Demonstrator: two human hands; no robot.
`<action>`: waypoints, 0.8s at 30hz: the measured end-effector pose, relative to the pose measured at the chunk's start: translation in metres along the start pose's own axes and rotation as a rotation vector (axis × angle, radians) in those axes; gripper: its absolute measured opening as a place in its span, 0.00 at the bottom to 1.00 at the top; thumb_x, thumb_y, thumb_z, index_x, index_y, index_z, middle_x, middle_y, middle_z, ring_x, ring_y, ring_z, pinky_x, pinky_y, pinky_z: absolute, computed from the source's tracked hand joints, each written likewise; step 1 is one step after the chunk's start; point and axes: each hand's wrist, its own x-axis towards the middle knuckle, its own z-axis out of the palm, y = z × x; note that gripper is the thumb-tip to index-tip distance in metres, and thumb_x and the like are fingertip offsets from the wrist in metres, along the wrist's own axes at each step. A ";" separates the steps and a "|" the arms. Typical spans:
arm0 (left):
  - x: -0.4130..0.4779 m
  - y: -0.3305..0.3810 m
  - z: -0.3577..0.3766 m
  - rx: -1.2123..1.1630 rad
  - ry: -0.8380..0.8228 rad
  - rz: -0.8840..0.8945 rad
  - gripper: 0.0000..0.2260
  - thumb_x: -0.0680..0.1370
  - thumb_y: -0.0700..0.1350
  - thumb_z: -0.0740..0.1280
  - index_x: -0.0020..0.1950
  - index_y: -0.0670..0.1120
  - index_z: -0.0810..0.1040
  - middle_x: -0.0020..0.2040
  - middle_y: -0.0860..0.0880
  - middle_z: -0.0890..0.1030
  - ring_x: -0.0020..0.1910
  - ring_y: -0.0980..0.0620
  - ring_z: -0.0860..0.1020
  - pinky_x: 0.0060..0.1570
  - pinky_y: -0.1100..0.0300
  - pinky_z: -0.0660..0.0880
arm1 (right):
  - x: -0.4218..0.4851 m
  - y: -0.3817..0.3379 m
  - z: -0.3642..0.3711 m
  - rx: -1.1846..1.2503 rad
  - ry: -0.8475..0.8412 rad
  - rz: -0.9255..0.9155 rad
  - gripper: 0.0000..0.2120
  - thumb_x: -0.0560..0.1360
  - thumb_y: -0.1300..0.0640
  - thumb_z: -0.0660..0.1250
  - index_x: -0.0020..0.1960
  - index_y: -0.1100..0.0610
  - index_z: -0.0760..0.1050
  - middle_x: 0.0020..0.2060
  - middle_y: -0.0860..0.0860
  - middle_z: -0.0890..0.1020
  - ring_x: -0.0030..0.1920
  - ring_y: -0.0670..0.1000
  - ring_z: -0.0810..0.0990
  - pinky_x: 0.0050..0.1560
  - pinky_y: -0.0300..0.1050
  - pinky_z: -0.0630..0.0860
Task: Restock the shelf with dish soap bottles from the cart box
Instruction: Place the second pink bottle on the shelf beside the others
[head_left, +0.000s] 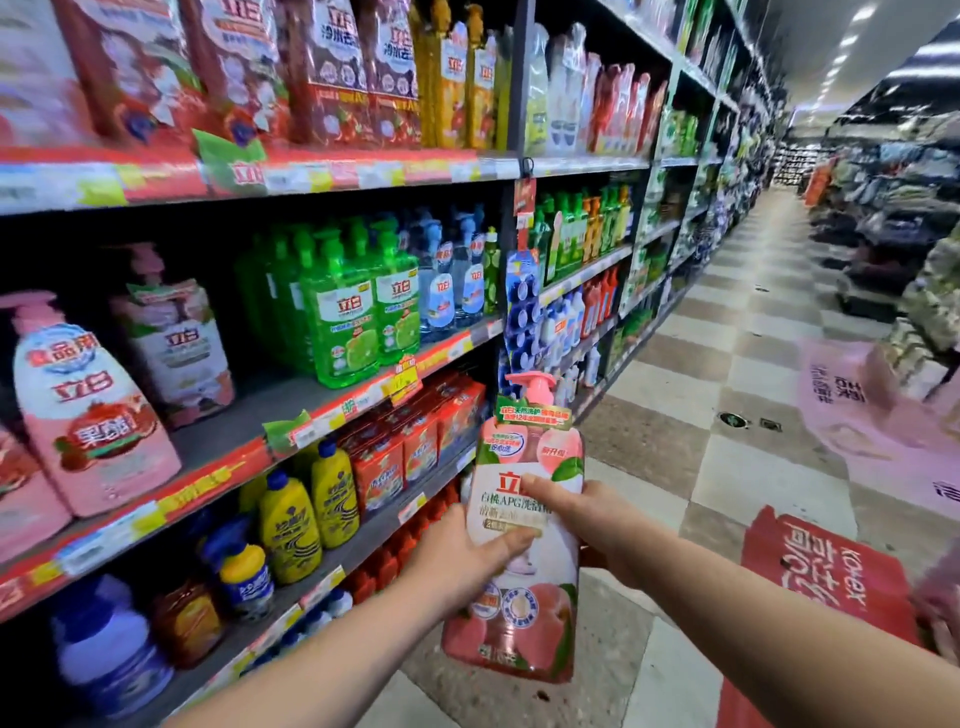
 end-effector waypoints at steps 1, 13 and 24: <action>0.012 -0.003 -0.005 0.001 0.033 -0.020 0.13 0.69 0.60 0.71 0.46 0.54 0.76 0.44 0.57 0.81 0.44 0.58 0.79 0.40 0.63 0.73 | 0.017 -0.006 0.004 -0.004 -0.036 -0.007 0.16 0.69 0.47 0.73 0.51 0.55 0.78 0.44 0.52 0.86 0.42 0.51 0.85 0.40 0.44 0.81; 0.129 -0.010 -0.064 -0.108 0.500 -0.179 0.10 0.69 0.55 0.73 0.45 0.56 0.75 0.44 0.59 0.82 0.41 0.65 0.78 0.38 0.70 0.72 | 0.201 -0.102 0.058 -0.194 -0.442 -0.192 0.18 0.69 0.50 0.74 0.54 0.57 0.80 0.50 0.54 0.85 0.47 0.53 0.84 0.51 0.48 0.80; 0.129 -0.032 -0.148 -0.232 0.939 -0.211 0.17 0.67 0.48 0.76 0.53 0.53 0.75 0.44 0.58 0.83 0.44 0.64 0.81 0.44 0.68 0.76 | 0.239 -0.166 0.179 -0.308 -0.823 -0.415 0.23 0.69 0.54 0.74 0.61 0.60 0.74 0.55 0.55 0.83 0.53 0.54 0.82 0.59 0.53 0.77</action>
